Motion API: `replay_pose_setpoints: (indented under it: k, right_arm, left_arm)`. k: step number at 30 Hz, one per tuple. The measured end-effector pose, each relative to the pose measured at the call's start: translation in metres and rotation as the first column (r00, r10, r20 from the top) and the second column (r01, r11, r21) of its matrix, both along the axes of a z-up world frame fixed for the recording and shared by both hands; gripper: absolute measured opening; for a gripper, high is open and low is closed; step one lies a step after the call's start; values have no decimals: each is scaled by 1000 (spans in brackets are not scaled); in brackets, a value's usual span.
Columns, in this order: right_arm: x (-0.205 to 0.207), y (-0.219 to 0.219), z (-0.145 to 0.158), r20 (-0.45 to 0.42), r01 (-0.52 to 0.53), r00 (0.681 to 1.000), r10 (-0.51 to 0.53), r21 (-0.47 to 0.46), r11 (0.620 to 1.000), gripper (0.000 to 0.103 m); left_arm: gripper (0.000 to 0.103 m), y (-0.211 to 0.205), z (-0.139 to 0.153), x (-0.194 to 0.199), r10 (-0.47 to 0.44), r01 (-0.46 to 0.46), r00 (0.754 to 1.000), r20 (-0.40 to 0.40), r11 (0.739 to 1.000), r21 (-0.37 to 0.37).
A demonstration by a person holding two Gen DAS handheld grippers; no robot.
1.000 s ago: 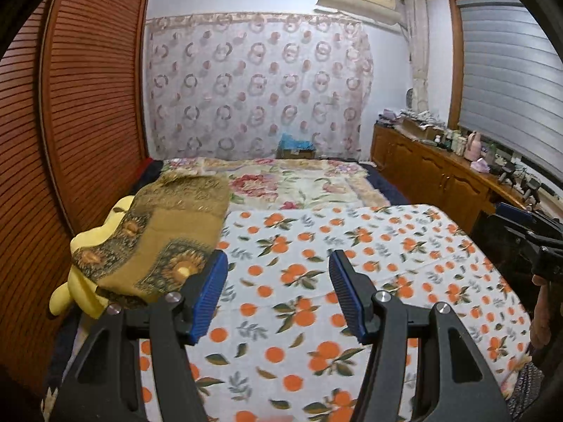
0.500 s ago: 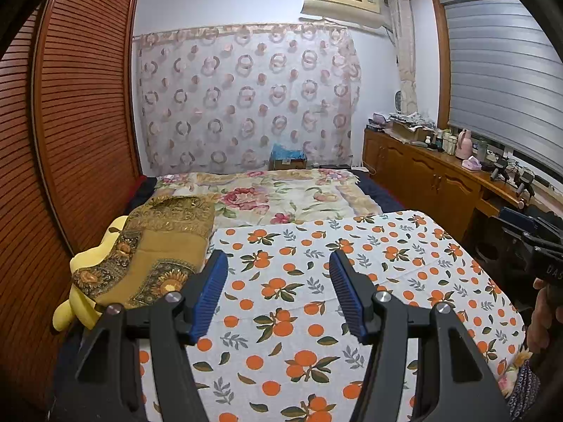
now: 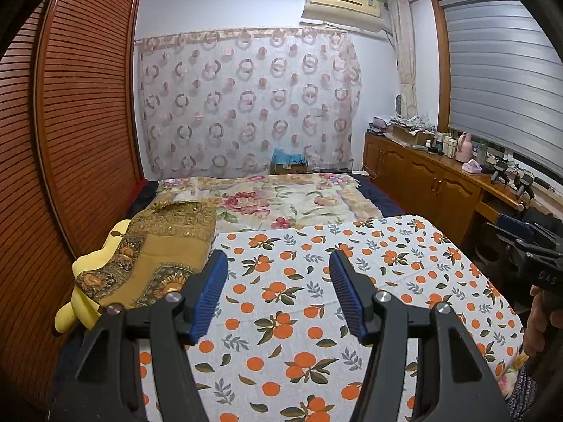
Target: Fold small clothes
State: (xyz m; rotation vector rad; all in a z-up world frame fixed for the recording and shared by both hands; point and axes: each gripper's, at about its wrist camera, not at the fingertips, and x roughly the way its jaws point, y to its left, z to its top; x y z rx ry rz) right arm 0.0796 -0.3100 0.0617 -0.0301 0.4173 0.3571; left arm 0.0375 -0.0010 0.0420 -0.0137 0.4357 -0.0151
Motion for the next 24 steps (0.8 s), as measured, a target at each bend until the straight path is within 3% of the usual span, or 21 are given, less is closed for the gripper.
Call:
replay_pose_setpoints:
  k: [24]
  right_arm:
    - [-2,-1,-1,6,5,1000,-5,1,1000,74]
  left_arm:
    - [60,-2,8,-3,3,-3,1000,11,1000,1]
